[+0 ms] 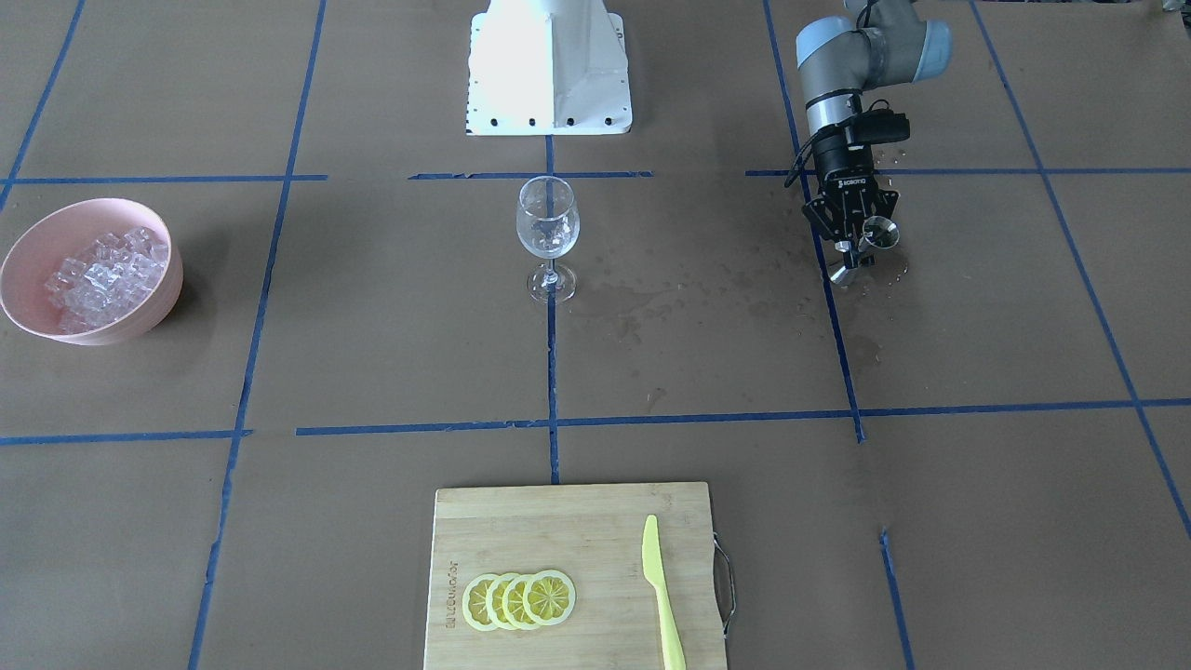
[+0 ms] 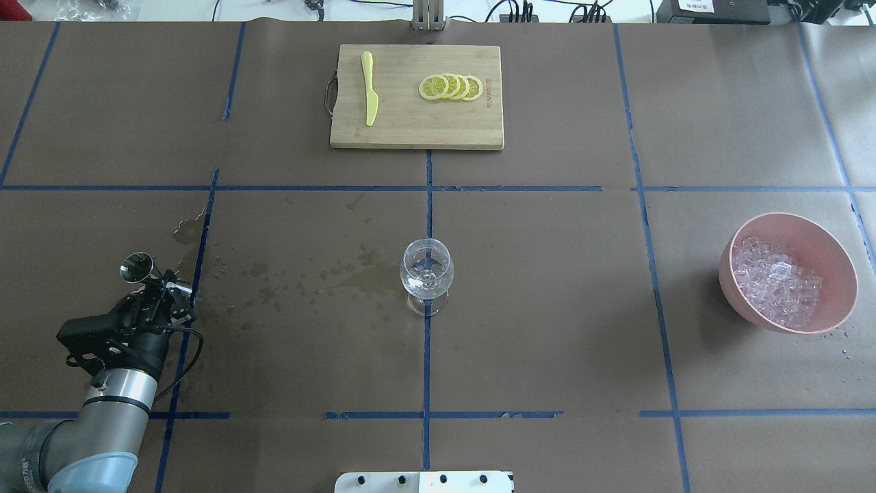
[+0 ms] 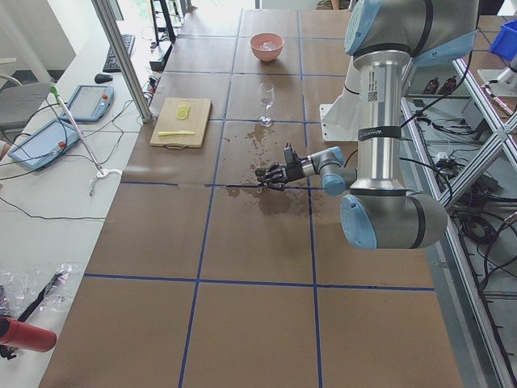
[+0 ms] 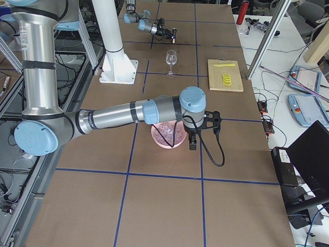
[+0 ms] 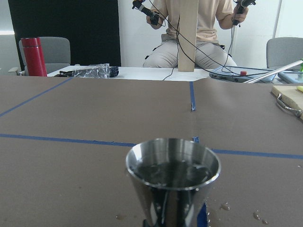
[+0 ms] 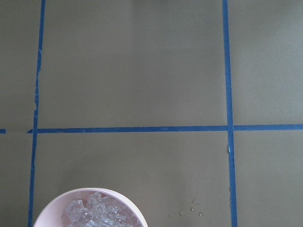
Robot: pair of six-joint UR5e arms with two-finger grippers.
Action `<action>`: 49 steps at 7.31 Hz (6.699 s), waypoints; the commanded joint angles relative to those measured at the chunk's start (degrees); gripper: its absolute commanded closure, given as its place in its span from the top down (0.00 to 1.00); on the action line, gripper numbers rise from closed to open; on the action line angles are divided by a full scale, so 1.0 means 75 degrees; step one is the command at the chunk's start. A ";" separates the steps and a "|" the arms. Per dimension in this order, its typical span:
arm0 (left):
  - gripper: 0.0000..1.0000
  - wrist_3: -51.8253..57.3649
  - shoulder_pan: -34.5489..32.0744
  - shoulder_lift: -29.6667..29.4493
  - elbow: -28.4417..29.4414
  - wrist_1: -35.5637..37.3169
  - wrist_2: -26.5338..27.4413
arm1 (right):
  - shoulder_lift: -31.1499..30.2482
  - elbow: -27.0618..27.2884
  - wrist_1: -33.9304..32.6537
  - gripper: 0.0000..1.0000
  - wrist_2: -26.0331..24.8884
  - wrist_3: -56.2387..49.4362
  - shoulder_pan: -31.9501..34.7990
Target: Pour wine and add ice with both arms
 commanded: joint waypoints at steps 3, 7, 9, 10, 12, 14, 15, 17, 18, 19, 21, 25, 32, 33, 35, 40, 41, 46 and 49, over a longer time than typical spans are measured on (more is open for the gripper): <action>0.00 0.0683 -0.0138 0.0063 -0.0848 -0.0013 -0.0018 | -0.0065 0.0000 0.0012 1.00 0.0010 -0.0001 0.0000; 0.00 0.2638 -0.0864 -0.0065 -0.1562 -0.0060 -0.0041 | -0.0076 0.0058 0.0023 1.00 -0.0048 0.0243 -0.0046; 0.00 0.3146 -0.1028 -0.0835 -0.1612 -0.0072 -0.0076 | -0.0204 0.0547 0.0024 1.00 -0.0154 0.1025 -0.0431; 0.00 0.3623 -0.1203 -0.1094 -0.1612 -0.0072 -0.0448 | -0.0240 0.0794 0.0024 1.00 -0.0224 0.1332 -0.0584; 0.00 0.4377 -0.1369 -0.1552 -0.1624 -0.0084 -0.0604 | -0.0264 0.1321 0.0024 1.00 -0.0457 0.2361 -0.1087; 0.00 0.5276 -0.1392 -0.1893 -0.1624 -0.0084 -0.0767 | -0.0671 0.1733 0.0674 1.00 -0.0715 0.3683 -0.1556; 0.00 0.5385 -0.1427 -0.2010 -0.1636 -0.0084 -0.0942 | -0.1231 0.1734 0.2002 1.00 -0.0833 0.4769 -0.1860; 0.00 0.5806 -0.1521 -0.2304 -0.1729 -0.0084 -0.1412 | -0.1482 0.1745 0.2777 1.00 -0.1534 0.6381 -0.2831; 0.00 0.6086 -0.1521 -0.2478 -0.1741 -0.0084 -0.1412 | -0.1494 0.1746 0.2789 1.00 -0.1618 0.6652 -0.3033; 0.00 0.6089 -0.1486 -0.2758 -0.1753 -0.0072 -0.1424 | -0.1575 0.1757 0.2789 1.00 -0.1712 0.6702 -0.3221; 0.00 0.6147 -0.1451 -0.3402 -0.1730 0.0010 -0.2286 | -0.1740 0.1757 0.2778 1.00 -0.2076 0.6737 -0.3701; 0.00 0.7898 -0.1054 -0.4037 -0.1601 0.0139 -0.2291 | -0.1740 0.1746 0.2801 1.00 -0.2065 0.6831 -0.3855; 0.00 0.9600 -0.0865 -0.4449 -0.1097 0.0127 -0.2116 | -0.1705 0.1804 0.2813 1.00 -0.2076 0.6936 -0.3996; 0.00 1.0034 -0.0587 -0.4472 -0.1015 0.0139 -0.1617 | -0.1705 0.1851 0.2813 1.00 -0.2076 0.6936 -0.4008; 0.00 1.0899 -0.0431 -0.4519 -0.0792 0.0127 -0.1342 | -0.1670 0.1863 0.2813 1.00 -0.2076 0.7064 -0.4101; 0.00 1.3677 -0.0396 -0.4542 -0.0745 0.0127 -0.1155 | -0.1658 0.1863 0.2824 1.00 -0.2064 0.7077 -0.4148; 0.00 1.4008 -0.0396 -0.4542 -0.0745 0.0139 -0.1143 | -0.1658 0.1851 0.2824 1.00 -0.2064 0.7077 -0.4148; 0.00 1.5275 -0.0384 -0.4542 -0.0675 0.0139 -0.0885 | -0.1647 0.1851 0.2824 1.00 -0.2053 0.7077 -0.4160; 0.00 1.6130 -0.0396 -0.4531 -0.0698 0.0139 -0.0862 | -0.1647 0.1851 0.2824 1.00 -0.2041 0.7077 -0.4172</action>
